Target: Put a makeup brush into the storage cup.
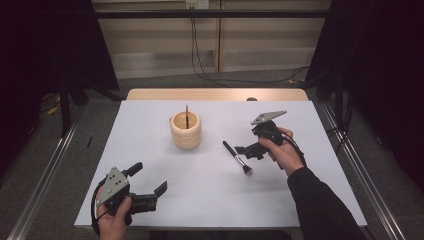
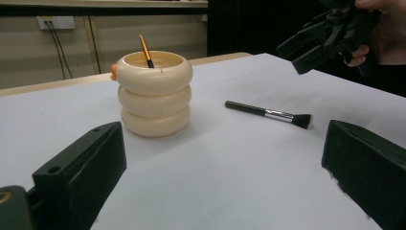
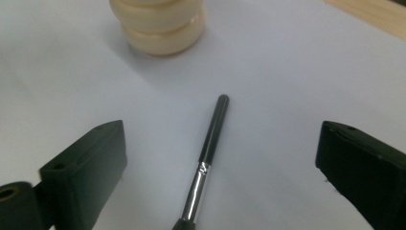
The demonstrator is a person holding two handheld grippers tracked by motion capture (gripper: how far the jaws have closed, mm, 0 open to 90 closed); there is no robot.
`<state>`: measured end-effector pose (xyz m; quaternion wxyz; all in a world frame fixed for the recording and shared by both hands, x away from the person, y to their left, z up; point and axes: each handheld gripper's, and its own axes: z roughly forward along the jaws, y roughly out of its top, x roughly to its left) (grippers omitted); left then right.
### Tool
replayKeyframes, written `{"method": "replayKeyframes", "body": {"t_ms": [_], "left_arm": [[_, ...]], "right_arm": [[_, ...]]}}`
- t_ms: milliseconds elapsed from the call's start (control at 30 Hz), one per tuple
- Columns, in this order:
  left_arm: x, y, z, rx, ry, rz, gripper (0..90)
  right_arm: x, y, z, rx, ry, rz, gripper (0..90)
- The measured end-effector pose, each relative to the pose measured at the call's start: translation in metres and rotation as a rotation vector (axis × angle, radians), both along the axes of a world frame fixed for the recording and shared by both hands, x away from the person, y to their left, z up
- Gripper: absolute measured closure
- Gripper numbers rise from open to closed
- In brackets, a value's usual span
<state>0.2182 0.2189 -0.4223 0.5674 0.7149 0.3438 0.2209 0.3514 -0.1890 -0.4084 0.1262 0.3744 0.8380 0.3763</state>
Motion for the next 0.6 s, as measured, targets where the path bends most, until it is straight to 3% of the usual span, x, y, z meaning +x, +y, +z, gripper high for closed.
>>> {"method": "replayKeyframes", "body": {"t_ms": [233, 267, 333, 433, 533, 600], "left_arm": [[0.001, 0.000, -0.001, -0.002, 0.004, 0.004, 1.5], [0.001, 0.000, -0.001, 0.003, 0.003, 0.000, 1.5], [0.001, 0.000, -0.001, 0.004, 0.002, 0.000, 1.5], [0.001, 0.000, -0.001, 0.004, 0.002, 0.001, 1.4], [0.001, 0.001, -0.001, 0.005, 0.004, 0.003, 1.4], [0.002, 0.001, -0.002, 0.007, 0.006, 0.002, 1.5]], "right_arm": [[0.010, 0.002, -0.007, -0.060, 0.074, -0.014, 11.9], [0.015, 0.003, -0.008, -0.060, 0.135, -0.021, 12.2], [0.017, 0.002, -0.009, -0.061, 0.133, -0.001, 13.1], [0.020, 0.003, -0.009, -0.065, 0.187, -0.006, 13.9], [0.023, 0.008, -0.016, -0.123, 0.260, 0.001, 10.7], [0.025, 0.009, -0.017, -0.137, 0.275, 0.016, 11.0]]}}
